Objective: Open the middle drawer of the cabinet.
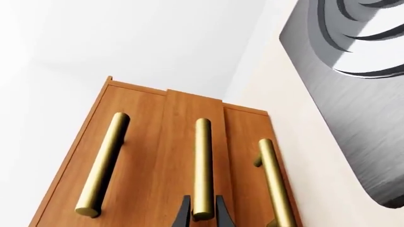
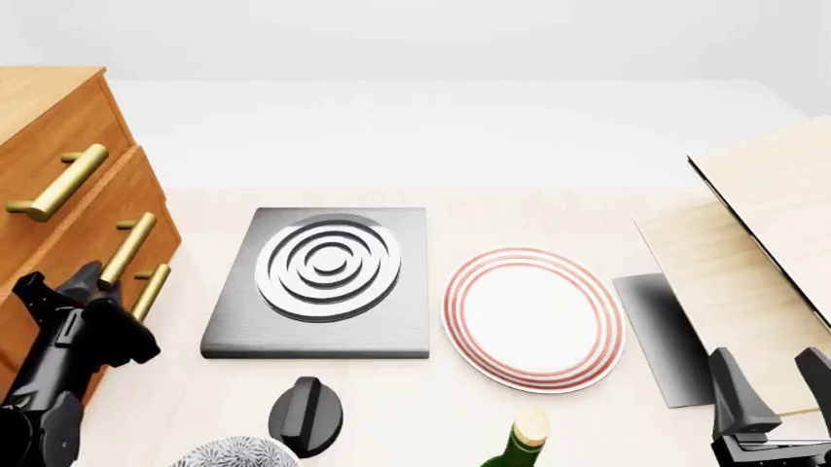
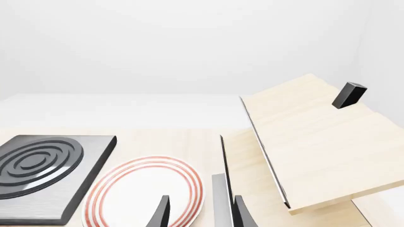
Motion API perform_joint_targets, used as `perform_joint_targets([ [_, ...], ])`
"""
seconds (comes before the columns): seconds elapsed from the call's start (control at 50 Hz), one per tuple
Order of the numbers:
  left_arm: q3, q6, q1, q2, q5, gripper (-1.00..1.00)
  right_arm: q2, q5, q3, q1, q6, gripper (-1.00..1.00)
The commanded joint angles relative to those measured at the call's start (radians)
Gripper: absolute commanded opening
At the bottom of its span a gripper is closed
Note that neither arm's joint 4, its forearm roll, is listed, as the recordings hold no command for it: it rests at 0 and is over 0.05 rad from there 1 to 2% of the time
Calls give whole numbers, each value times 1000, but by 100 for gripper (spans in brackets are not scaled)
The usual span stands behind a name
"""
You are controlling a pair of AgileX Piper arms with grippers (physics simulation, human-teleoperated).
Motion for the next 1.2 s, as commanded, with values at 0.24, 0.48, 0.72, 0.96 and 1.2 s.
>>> perform_joint_targets([
  [0.24,-9,27,-77,-22,-5,-100,-22,18,0,0,2,100],
  [0.48,-17,21,-119,-73,45,-100,-22,18,0,0,2,100],
  [0.72,-16,21,-130,-92,57,-100,-22,18,0,0,2,100],
  [0.96,-14,29,-151,-106,63,-100,-22,18,0,0,2,100],
  [1.2,-10,38,-166,-150,92,-100,-22,18,0,0,2,100],
])
